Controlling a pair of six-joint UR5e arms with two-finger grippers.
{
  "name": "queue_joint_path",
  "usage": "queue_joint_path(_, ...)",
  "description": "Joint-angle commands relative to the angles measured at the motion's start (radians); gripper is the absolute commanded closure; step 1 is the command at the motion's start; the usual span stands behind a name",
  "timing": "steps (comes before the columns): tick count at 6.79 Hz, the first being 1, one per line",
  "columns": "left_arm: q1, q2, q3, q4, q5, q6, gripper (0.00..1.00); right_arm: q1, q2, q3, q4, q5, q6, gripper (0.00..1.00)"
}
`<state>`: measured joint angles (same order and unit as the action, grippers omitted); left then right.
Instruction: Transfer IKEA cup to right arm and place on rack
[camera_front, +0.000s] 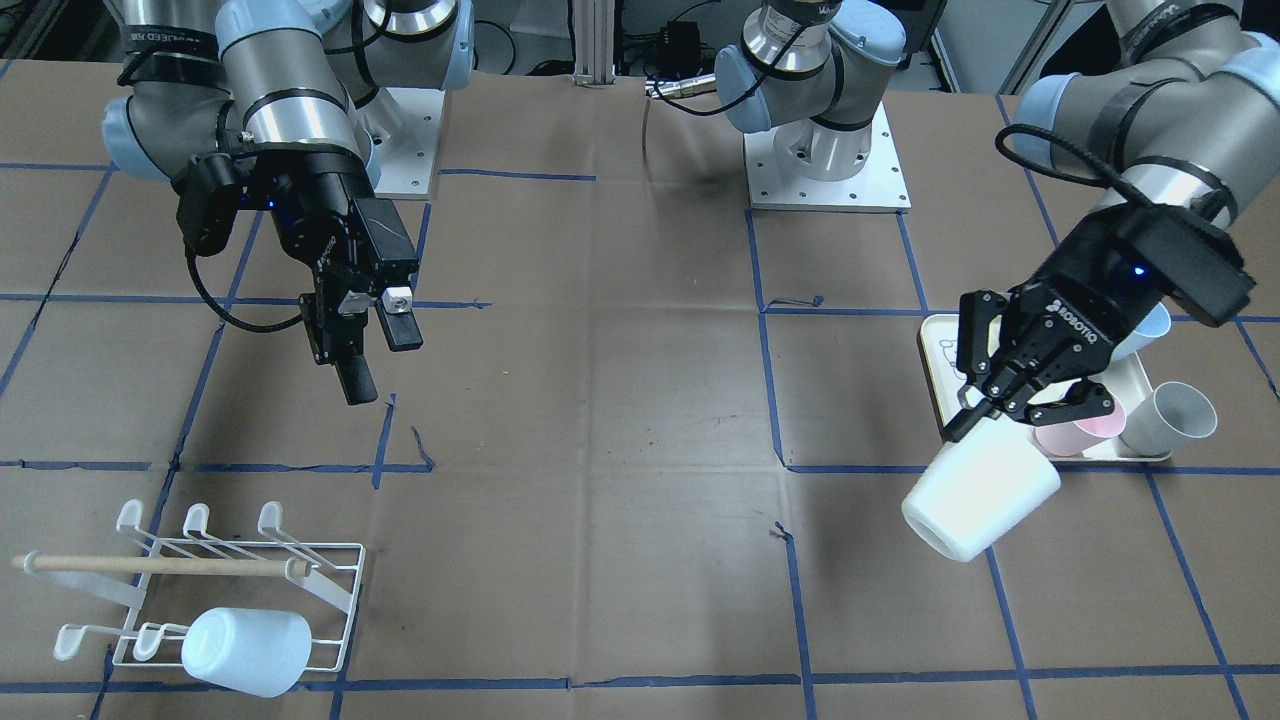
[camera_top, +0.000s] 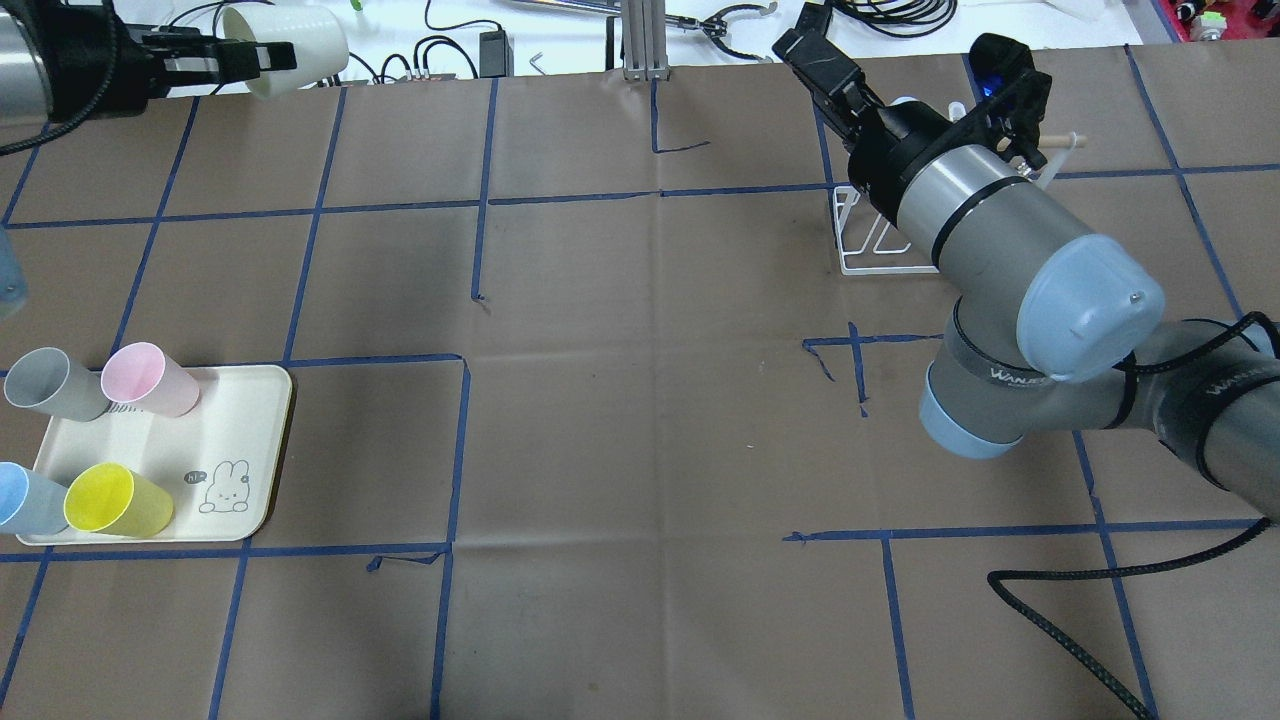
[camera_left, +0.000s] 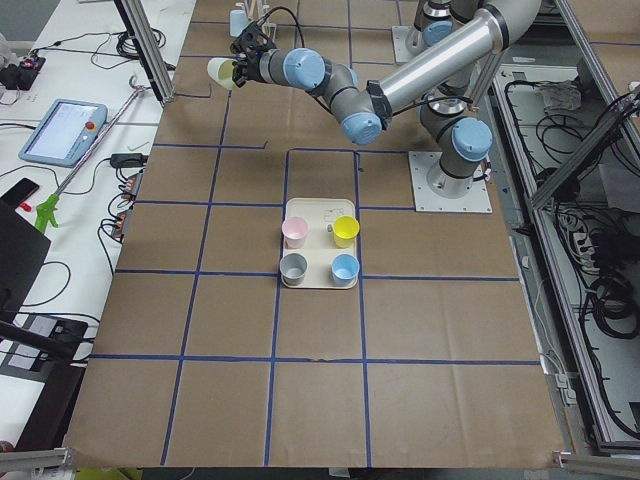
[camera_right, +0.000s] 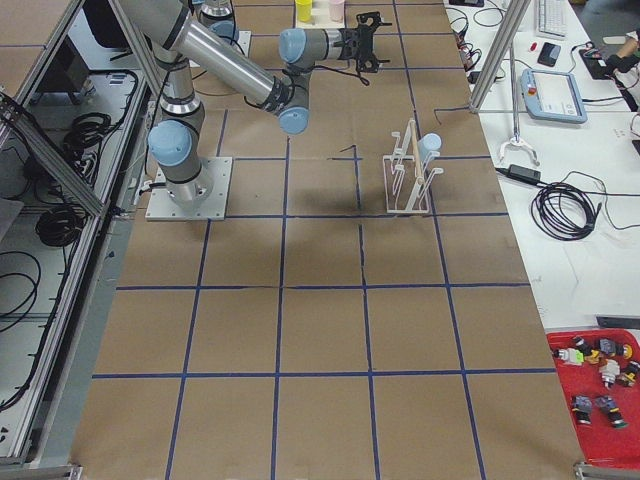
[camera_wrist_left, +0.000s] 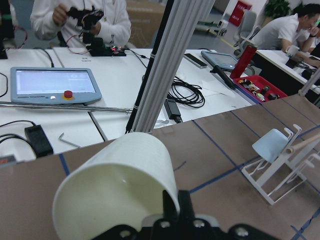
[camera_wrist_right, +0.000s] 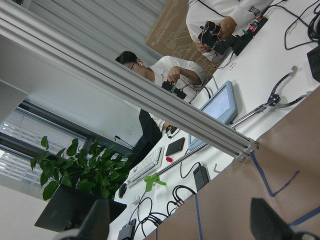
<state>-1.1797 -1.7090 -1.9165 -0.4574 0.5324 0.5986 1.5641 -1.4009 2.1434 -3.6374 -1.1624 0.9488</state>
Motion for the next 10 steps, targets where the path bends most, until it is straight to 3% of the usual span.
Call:
queue_joint_path(1,-0.079,-0.116,-0.033,0.266,-0.098,-0.003,0.96,0.002,0.032,0.001,-0.012,0.004,0.007,0.00)
queue_joint_path(2,-0.137,-0.160,-0.033,0.395,-0.098,-0.022,0.96,0.004,0.042,0.000,-0.012,0.001,0.008,0.00)
queue_joint_path(4,-0.176,-0.184,-0.085,0.533,-0.147,-0.037,0.96,0.019,0.060,0.000,-0.003,0.012,0.046,0.00)
queue_joint_path(6,-0.179,-0.195,-0.185,0.685,-0.160,-0.042,0.96,0.074,0.127,-0.008,-0.012,0.013,0.251,0.00)
queue_joint_path(10,-0.236,-0.213,-0.180,0.706,-0.141,-0.075,0.94,0.131,0.143,-0.023,0.002,0.007,0.643,0.00)
